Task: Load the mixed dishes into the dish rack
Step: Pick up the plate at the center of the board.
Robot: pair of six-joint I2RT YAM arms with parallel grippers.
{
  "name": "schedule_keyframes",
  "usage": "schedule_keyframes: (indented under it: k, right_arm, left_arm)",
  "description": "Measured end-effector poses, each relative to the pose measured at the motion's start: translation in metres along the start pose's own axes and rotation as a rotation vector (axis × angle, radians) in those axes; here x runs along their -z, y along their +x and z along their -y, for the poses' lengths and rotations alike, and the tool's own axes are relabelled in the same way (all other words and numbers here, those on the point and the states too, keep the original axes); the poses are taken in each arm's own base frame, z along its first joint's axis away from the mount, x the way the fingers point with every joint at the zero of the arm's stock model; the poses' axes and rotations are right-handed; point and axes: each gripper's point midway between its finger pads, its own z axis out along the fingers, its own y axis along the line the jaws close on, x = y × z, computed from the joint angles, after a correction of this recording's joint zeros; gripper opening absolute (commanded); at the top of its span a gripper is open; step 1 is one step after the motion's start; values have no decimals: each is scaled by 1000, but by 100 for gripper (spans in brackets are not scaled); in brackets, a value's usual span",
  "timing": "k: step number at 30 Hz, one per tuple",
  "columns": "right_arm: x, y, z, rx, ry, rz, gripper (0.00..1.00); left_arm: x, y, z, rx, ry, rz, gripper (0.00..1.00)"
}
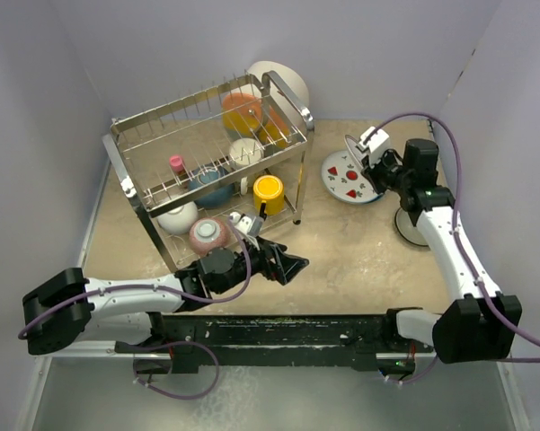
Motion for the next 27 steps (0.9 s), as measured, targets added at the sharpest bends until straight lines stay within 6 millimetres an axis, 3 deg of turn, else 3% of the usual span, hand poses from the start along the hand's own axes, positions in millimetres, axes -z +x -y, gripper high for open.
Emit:
schedule_keyframes:
  k: [5,18,27]
  right_arm:
    - [13,-3,-7,14,-29,38,0]
    - [50,14,-48,105,-179,15,0]
    - [71,41,-81,199,-299,-32,0]
  left_arm:
    - [-2,-3,5,39,3,4,99]
    - [-10,-12,13,217,-23,16,99]
    - [-18,-14,16,444,-76,15,99]
